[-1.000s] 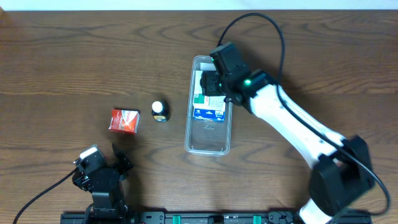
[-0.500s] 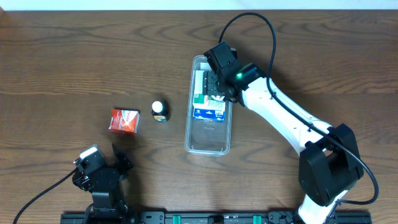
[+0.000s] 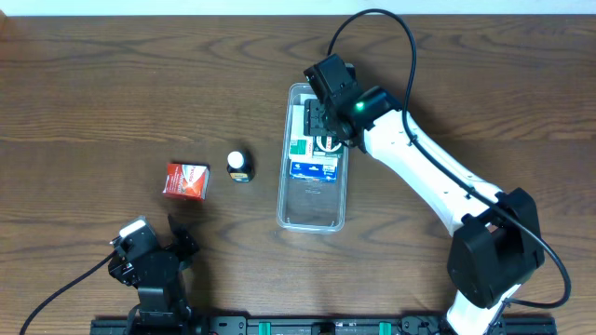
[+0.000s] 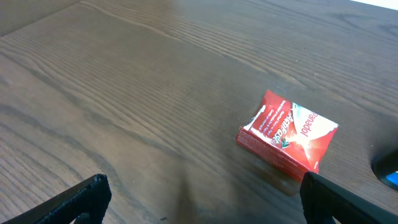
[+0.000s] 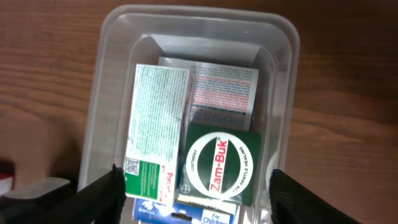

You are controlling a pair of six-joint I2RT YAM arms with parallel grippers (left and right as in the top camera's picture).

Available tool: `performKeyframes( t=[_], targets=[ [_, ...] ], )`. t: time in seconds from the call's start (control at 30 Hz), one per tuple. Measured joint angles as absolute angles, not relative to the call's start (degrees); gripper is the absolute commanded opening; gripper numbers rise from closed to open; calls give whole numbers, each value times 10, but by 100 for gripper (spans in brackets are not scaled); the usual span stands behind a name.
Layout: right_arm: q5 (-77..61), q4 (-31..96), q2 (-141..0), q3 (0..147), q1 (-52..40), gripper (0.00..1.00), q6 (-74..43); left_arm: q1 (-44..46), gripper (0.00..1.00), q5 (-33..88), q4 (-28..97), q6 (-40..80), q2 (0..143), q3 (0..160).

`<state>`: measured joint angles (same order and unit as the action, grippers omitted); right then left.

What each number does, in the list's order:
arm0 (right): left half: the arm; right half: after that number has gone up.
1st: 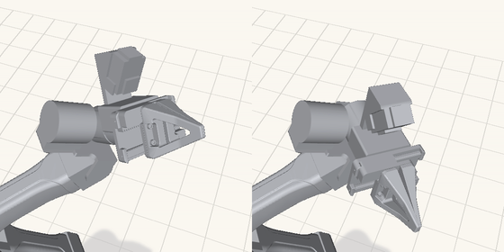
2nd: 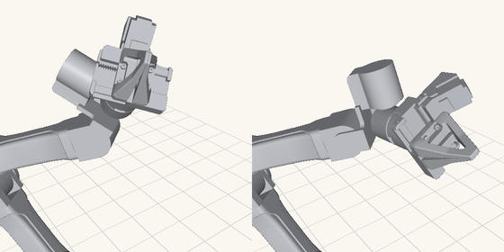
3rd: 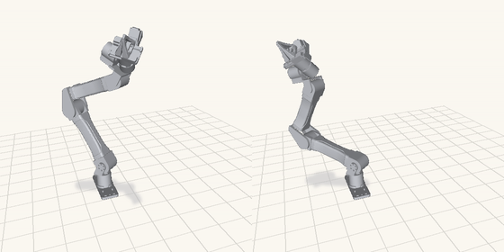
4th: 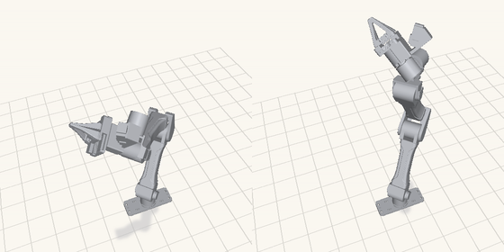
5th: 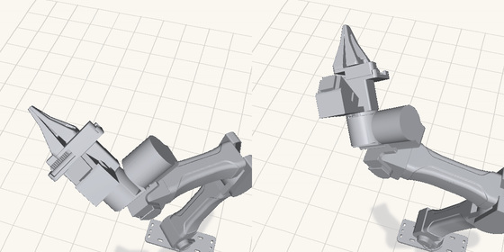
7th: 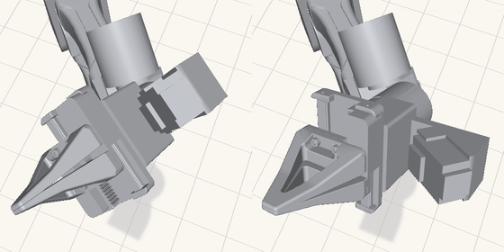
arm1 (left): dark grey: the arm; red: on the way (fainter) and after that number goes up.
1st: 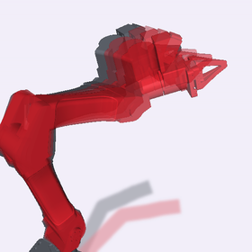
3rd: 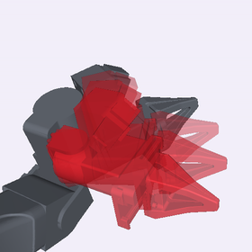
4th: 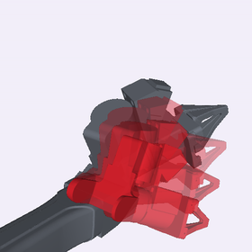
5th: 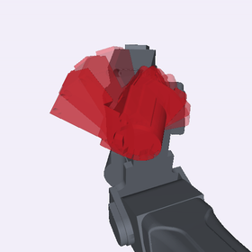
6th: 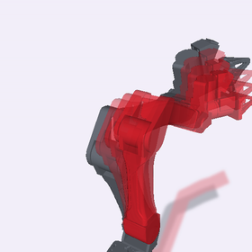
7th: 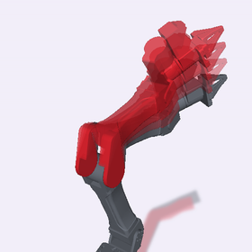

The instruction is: Pack container

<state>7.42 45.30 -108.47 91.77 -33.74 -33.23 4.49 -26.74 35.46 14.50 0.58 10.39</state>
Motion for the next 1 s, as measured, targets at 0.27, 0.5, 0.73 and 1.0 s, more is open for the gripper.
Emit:
performKeyframes(
  t=[0.27, 0.5, 0.73, 1.0],
  targets=[
    [62, 556, -954, 943, -270, 91, -305, 45, 98, -268, 355, 145, 6, 104],
    [73, 676, -791, 967, -119, 99, -291, 45, 98, -267, 355, 145, 6, 104],
    [74, 761, -772, 967, -37, 99, -280, 45, 98, -269, 336, 145, 6, 102],
    [73, 788, -775, 967, -30, 99, -279, 45, 98, -255, 286, 152, 6, 98]
  ],
)
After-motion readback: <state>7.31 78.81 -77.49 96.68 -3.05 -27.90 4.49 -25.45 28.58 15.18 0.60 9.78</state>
